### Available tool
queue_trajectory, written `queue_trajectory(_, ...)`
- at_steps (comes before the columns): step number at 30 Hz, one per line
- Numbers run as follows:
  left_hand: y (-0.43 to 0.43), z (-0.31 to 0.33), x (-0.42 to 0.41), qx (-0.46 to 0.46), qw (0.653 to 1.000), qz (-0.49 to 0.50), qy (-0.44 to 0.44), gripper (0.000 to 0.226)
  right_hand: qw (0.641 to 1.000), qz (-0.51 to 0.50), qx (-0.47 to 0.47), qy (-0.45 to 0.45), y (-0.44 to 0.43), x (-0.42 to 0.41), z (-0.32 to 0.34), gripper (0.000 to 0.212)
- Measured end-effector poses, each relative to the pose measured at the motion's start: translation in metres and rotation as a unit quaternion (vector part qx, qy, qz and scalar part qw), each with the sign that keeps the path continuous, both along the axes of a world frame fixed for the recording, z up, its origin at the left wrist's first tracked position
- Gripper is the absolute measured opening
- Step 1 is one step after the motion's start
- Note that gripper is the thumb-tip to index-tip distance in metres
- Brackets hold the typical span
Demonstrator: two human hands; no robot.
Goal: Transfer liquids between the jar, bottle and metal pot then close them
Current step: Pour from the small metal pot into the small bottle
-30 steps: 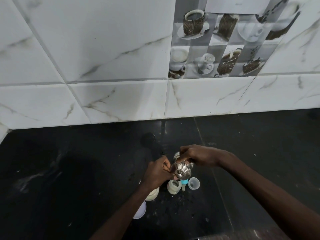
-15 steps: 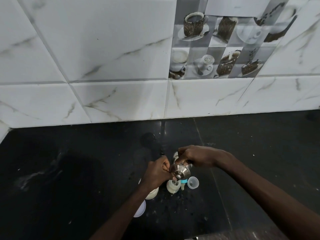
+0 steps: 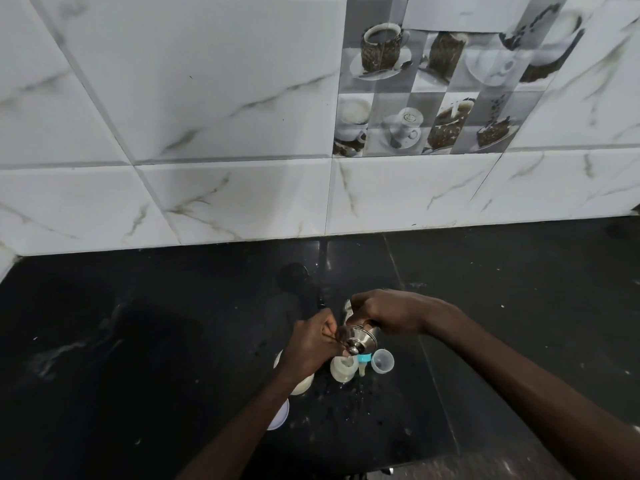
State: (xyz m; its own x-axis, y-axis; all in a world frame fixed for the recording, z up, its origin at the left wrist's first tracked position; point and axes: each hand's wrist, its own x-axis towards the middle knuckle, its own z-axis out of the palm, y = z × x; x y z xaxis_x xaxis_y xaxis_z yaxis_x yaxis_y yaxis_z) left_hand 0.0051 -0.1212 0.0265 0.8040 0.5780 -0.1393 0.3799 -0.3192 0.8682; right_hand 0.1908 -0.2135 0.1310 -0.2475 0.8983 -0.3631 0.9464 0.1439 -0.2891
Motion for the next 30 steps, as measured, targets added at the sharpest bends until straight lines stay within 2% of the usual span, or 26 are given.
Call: queue_trajectory(30, 0.003, -0.001, -0.002, 0.003, 0.999, -0.003, -0.035, 0.031, 0.998, 0.019, 0.003, -0.056, 0.004, -0.016, 0.017, 0.03)
